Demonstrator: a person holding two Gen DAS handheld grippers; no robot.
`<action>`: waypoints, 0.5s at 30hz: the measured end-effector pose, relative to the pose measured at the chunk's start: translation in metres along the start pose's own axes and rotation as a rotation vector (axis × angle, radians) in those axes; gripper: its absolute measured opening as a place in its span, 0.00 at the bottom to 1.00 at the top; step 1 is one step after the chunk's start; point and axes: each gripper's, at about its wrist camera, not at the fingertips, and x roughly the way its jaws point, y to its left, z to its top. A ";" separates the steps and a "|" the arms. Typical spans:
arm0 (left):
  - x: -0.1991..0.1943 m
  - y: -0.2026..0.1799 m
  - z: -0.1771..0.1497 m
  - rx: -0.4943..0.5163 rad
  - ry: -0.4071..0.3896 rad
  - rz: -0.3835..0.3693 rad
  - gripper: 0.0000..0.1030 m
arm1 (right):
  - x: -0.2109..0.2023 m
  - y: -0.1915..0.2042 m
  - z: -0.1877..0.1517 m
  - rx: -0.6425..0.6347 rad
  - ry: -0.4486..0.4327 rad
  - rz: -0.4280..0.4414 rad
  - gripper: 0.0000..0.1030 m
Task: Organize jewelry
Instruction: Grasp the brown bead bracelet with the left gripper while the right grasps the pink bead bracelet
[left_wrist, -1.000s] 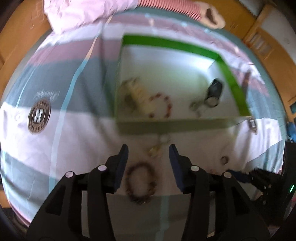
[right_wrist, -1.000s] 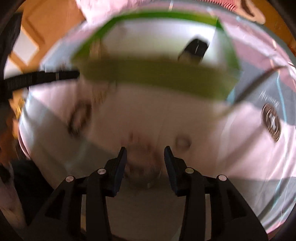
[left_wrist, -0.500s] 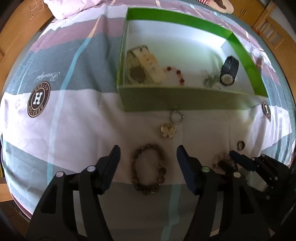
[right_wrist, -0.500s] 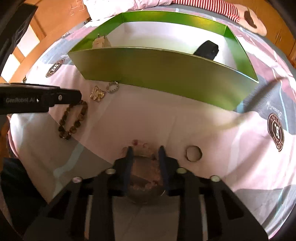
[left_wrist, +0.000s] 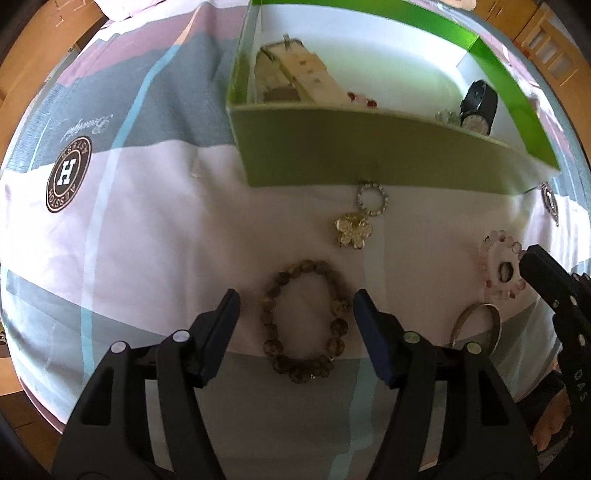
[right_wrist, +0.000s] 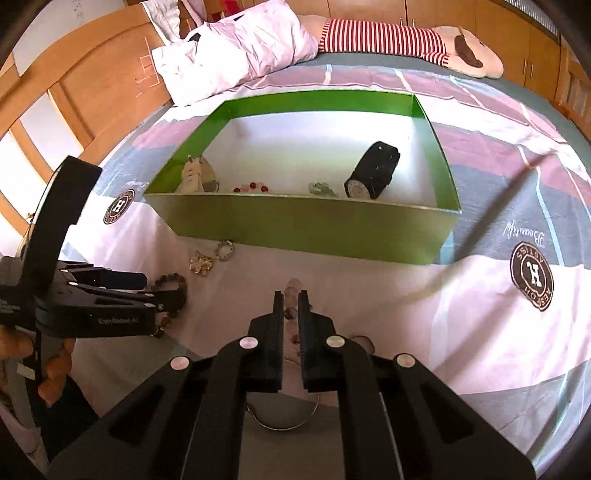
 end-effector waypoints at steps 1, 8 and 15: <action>0.001 0.000 0.000 0.000 0.001 0.006 0.63 | 0.003 0.003 -0.001 -0.003 0.002 -0.001 0.07; -0.002 -0.004 -0.002 0.012 -0.012 0.020 0.64 | 0.005 0.004 -0.005 -0.004 0.016 -0.008 0.07; -0.021 -0.018 -0.011 0.065 -0.068 0.005 0.62 | 0.010 0.004 -0.005 0.002 0.029 -0.012 0.07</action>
